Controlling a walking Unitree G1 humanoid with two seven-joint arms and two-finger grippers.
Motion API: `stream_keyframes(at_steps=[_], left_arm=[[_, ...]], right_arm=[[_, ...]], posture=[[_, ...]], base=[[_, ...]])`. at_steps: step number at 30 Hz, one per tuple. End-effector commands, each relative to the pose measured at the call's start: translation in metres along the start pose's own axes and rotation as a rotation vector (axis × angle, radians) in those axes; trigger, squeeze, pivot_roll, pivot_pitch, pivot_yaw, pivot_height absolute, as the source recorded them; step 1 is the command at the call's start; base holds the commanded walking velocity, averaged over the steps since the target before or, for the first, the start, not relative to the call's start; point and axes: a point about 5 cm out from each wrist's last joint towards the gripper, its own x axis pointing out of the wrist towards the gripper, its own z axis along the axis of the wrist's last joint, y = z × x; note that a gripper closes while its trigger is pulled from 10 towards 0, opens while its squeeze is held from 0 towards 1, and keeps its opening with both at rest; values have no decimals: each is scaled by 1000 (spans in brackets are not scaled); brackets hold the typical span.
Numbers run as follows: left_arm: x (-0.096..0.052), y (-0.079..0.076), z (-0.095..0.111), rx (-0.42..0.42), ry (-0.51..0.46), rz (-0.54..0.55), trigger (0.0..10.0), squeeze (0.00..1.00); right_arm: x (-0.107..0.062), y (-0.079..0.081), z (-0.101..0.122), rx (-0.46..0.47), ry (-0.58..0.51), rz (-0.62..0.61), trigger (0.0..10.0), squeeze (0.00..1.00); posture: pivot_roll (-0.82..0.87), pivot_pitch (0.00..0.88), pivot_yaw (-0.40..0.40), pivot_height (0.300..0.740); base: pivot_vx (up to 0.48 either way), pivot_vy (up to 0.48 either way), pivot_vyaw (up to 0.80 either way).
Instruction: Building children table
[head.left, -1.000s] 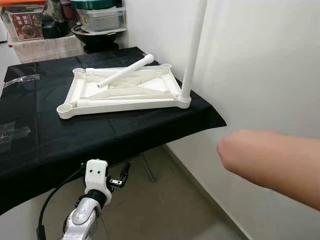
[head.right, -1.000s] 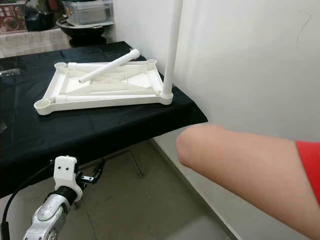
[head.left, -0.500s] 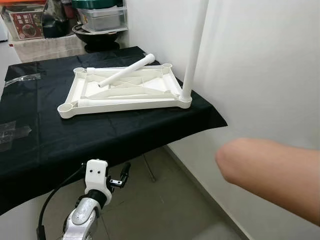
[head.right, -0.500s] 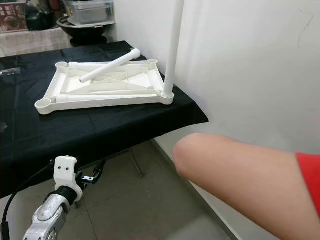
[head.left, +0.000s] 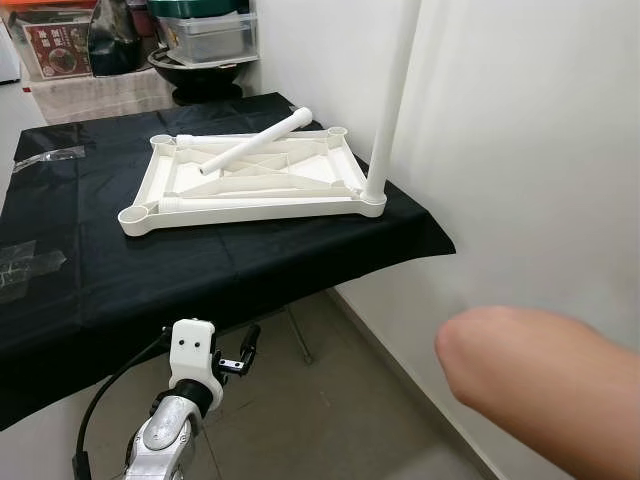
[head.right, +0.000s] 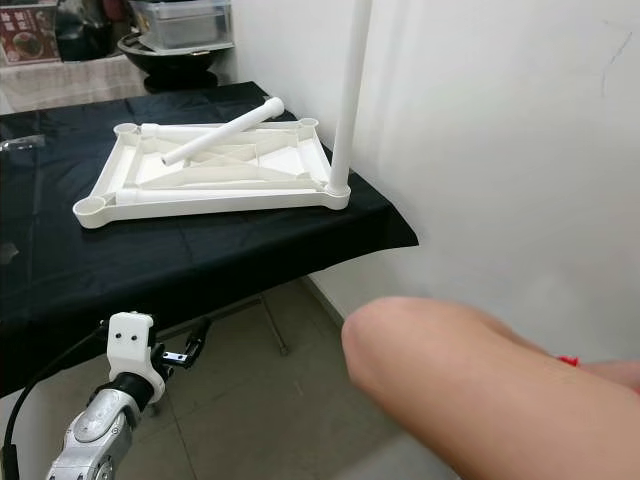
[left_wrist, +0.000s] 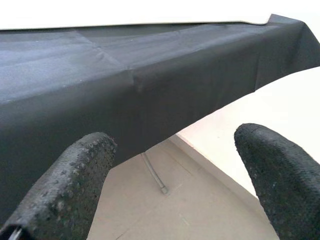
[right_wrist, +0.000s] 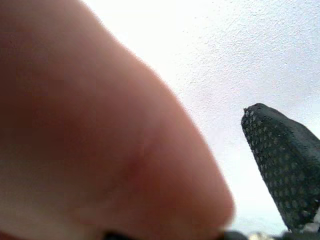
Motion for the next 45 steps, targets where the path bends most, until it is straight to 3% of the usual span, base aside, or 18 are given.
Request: stream_keyframes(at_steps=[1, 45], left_arm=[[-2, 1, -1, -2, 4, 3, 10000, 0], [-1, 1, 0, -3, 2, 4, 10000, 0]], right_arm=[[-2, 6, -6, -3, 28, 22, 10000, 925], [-1, 12, -3, 32, 17, 80, 10000, 925]], posture=[[-153, 0, -64, 740], [-155, 0, -66, 740]], base=[[0, 0, 0], [0, 0, 0]])
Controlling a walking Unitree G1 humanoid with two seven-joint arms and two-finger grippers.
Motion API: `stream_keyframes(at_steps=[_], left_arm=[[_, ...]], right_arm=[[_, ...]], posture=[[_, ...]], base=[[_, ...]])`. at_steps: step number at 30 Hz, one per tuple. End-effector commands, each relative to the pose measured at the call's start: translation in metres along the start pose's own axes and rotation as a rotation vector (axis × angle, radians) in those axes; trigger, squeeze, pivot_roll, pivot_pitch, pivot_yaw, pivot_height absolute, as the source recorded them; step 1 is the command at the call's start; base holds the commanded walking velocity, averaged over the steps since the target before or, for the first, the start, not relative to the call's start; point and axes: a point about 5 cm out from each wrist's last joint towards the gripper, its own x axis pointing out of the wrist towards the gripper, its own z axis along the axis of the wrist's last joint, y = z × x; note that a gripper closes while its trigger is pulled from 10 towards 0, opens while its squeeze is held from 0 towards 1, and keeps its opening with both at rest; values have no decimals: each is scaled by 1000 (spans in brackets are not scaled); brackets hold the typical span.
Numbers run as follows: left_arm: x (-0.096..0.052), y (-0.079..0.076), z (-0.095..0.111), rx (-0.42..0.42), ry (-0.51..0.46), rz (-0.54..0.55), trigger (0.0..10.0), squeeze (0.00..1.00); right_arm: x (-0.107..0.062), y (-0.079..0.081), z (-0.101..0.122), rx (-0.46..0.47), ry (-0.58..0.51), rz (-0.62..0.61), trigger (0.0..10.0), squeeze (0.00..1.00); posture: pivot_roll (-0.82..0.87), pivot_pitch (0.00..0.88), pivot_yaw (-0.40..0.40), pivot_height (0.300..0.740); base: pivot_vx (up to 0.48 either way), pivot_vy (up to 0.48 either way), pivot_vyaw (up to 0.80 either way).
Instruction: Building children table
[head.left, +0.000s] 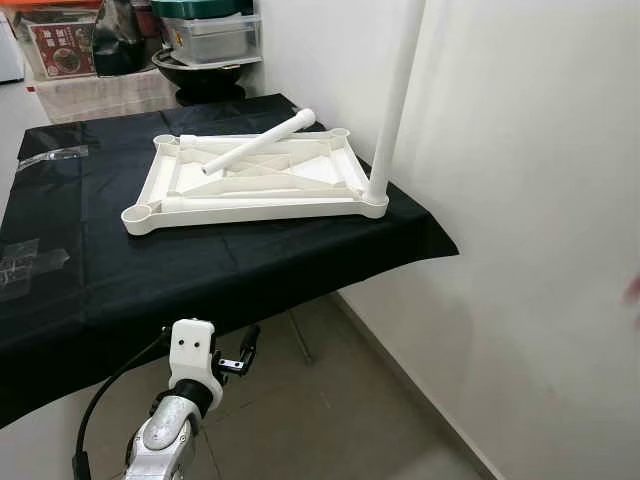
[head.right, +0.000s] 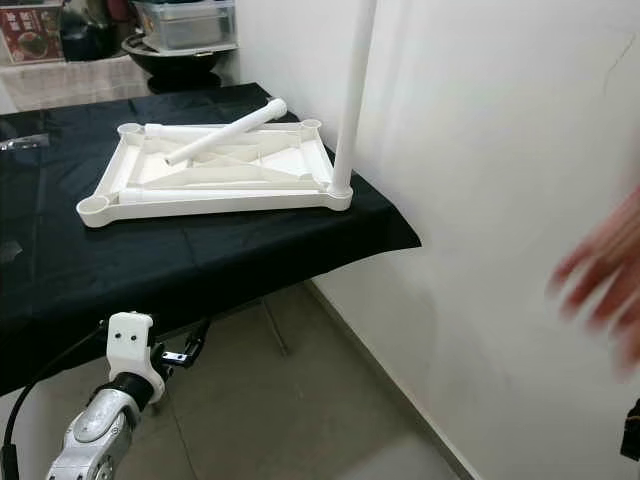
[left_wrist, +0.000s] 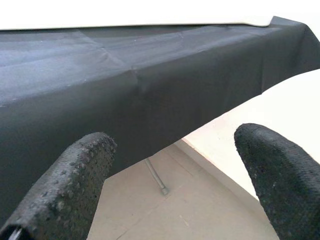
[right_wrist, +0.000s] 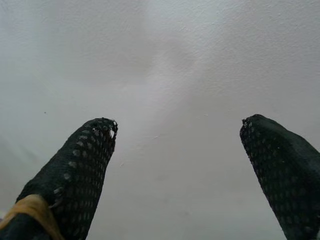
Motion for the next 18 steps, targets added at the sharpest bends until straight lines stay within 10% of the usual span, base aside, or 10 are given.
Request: stream_keyframes(at_steps=[1, 7, 11, 12, 14, 15, 18], left_arm=[[-1, 1, 0, -1, 3, 3, 10000, 0], [-1, 2, 1, 1, 3, 0, 10000, 0], [-1, 3, 1, 2, 3, 1, 10000, 0], [-1, 3, 1, 4, 3, 1, 10000, 0], [-1, 4, 1, 5, 4, 2, 10000, 0], [0, 5, 2, 14, 3, 1, 10000, 0], [1, 6, 4, 43, 4, -5, 10000, 0]], right_arm=[[-1, 5, -1, 13, 1, 24, 10000, 925], [-31, 75, 17, 69, -98, 588, 10000, 894], [-44, 92, 24, 59, -135, 740, 10000, 886], [-58, 109, 32, 38, -165, 880, 10000, 702], [-69, 120, 37, 22, -184, 974, 10000, 702], [-85, 137, 48, 44, -213, 1101, 10000, 43], [-114, 166, 70, 109, -280, 1294, 10000, 0]], posture=[[-155, 0, -66, 740], [-157, 0, -60, 740], [-154, 0, -59, 740], [-155, 0, -57, 740], [-155, 0, -57, 740], [-153, 0, -53, 740], [-144, 0, -51, 740]], base=[[0, 0, 0], [0, 0, 0], [0, 0, 0], [0, 0, 0], [0, 0, 0], [0, 0, 0], [0, 0, 0]])
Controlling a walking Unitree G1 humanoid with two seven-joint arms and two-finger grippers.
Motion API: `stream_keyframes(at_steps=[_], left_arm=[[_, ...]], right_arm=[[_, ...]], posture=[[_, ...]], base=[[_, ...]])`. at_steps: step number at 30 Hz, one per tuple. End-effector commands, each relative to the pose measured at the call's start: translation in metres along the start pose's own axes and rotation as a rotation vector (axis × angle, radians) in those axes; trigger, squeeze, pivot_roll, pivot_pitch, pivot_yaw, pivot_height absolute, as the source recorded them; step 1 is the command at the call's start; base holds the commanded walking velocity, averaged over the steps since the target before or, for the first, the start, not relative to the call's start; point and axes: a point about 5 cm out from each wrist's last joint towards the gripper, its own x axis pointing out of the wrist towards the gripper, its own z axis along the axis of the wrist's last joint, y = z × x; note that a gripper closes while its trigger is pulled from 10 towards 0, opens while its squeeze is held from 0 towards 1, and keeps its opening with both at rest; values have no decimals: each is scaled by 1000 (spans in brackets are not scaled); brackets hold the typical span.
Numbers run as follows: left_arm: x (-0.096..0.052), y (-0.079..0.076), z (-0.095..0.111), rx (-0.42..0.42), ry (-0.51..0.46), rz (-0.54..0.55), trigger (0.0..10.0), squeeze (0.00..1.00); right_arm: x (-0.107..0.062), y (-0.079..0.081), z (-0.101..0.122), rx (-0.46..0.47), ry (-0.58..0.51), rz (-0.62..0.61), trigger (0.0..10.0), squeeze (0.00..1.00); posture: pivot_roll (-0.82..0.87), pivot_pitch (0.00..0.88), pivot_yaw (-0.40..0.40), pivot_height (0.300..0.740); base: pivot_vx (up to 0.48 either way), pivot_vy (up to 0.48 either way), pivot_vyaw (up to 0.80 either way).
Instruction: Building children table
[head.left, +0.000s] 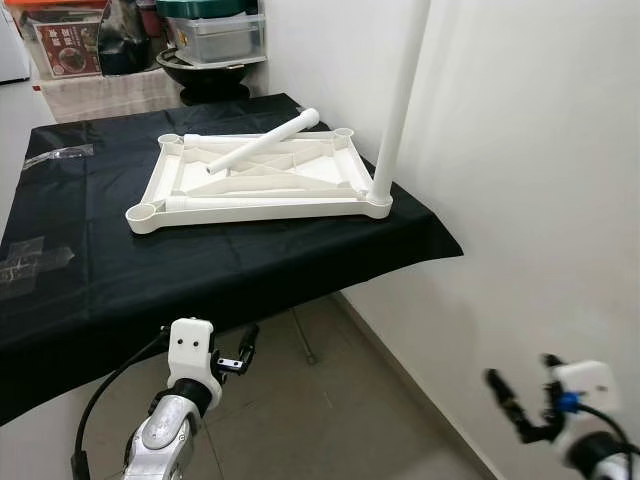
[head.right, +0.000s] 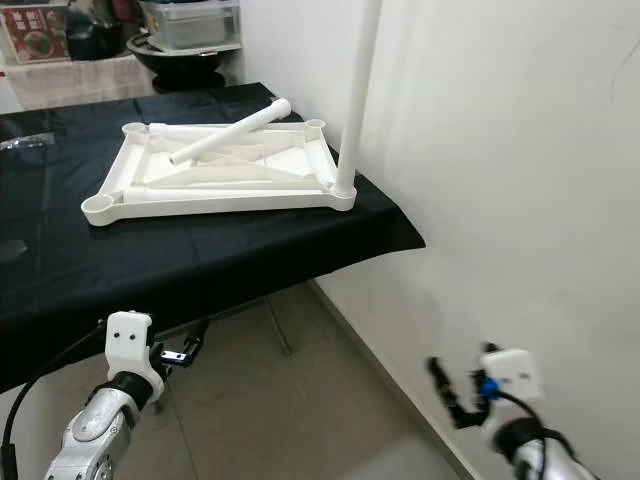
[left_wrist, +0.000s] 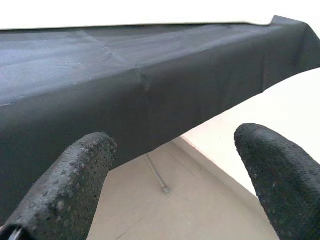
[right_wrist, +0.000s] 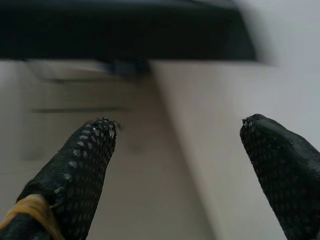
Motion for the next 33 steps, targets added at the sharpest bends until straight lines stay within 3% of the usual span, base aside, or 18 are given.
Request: stream_keyframes(at_steps=[1, 3, 5, 9, 11, 15, 25, 33], left_arm=[[2, 1, 2, 22, 4, -7, 10000, 0], [3, -1, 4, 64, 0, -14, 10000, 0], [3, -1, 5, 74, -1, -16, 10000, 0], [2, -6, 13, 149, -24, -24, 10000, 0], [2, -6, 13, 149, -24, -24, 10000, 0], [-3, -24, 24, 216, -63, -66, 10000, 0], [-5, -27, 29, 158, -70, -59, 10000, 0], [6, -14, 45, 104, -90, -2, 10000, 0]], right_arm=[[11, 22, 15, 30, -61, 121, 10000, 0], [30, 35, 29, 89, -138, 160, 10000, 0], [34, 38, 32, 105, -155, 168, 10000, 0], [68, 49, 40, 105, -206, 148, 10000, 0], [68, 49, 40, 105, -206, 148, 10000, 0], [94, 55, 37, 198, -191, 108, 10000, 0], [108, 53, 43, 254, -179, 63, 10000, 0], [123, 51, 59, 231, -215, 20, 10000, 0]], posture=[[-144, 0, -51, 740], [-143, 0, -47, 740], [-143, 0, -47, 740], [-105, 0, -57, 740], [-105, 0, -57, 740], [-62, 0, -59, 740], [-39, 0, -51, 740], [-33, 0, -56, 740]], base=[[0, 0, 0], [0, 0, 0], [0, 0, 0], [0, 0, 0], [0, 0, 0], [0, 0, 0], [0, 0, 0], [0, 480, 0]])
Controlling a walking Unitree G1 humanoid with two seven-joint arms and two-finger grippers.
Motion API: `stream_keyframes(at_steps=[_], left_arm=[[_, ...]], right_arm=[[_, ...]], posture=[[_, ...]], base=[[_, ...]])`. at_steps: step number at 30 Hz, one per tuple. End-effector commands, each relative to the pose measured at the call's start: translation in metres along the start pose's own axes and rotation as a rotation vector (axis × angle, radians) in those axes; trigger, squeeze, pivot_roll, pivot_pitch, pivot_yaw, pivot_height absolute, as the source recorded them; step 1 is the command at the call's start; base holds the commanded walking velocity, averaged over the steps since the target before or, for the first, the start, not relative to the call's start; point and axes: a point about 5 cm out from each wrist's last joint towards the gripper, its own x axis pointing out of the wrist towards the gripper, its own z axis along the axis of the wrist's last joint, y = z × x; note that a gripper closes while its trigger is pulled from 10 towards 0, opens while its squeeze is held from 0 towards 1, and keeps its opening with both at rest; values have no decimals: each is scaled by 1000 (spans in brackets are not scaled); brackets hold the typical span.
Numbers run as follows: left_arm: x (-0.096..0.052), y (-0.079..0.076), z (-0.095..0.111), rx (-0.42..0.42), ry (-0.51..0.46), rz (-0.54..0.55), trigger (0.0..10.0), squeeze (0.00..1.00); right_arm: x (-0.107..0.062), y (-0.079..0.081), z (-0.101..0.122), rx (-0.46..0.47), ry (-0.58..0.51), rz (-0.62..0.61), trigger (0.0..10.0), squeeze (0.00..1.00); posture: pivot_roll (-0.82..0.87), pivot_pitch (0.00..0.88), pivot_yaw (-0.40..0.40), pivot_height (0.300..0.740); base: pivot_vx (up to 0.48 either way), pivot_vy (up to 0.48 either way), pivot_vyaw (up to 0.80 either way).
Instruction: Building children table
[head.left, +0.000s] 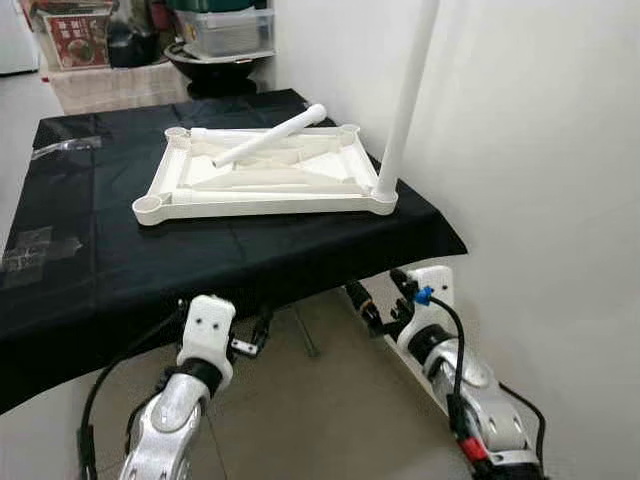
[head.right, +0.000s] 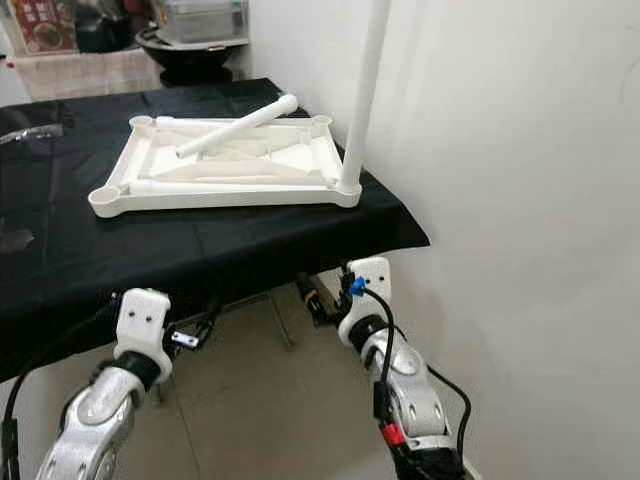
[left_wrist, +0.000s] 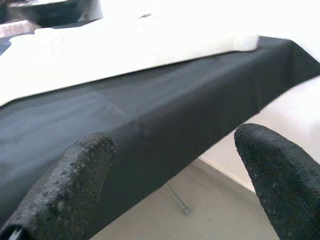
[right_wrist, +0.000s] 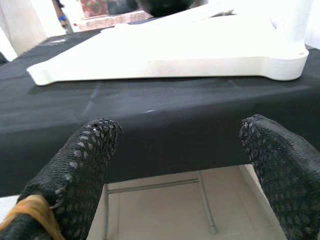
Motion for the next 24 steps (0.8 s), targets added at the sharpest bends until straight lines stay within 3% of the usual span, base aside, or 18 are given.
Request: stream_keyframes(at_steps=[1, 3, 9, 18, 24], left_arm=[[0, 10, -1, -16, 18, 44, 10000, 0], [6, 17, 2, -32, 6, 73, 10000, 0], [8, 21, 2, -39, 8, 82, 10000, 0], [11, 13, -2, -51, 27, 63, 10000, 0], [26, 11, 0, -54, 22, 38, 10000, 0]], right_arm=[[6, 2, 1, -15, -2, -9, 10000, 0], [14, -2, 6, -65, -16, -52, 10000, 0], [21, -3, 12, -81, -26, -73, 10000, 0], [22, -2, 9, -88, -23, -73, 10000, 0], [30, 0, 5, -99, -23, -82, 10000, 0]], posture=[[-33, 0, -56, 740], [-37, 0, -53, 740], [-43, 0, -53, 740], [-42, 0, -44, 740], [-63, 0, -10, 740]], base=[[0, 480, 0], [0, 480, 0], [0, 480, 0], [0, 480, 0], [0, 480, 0]])
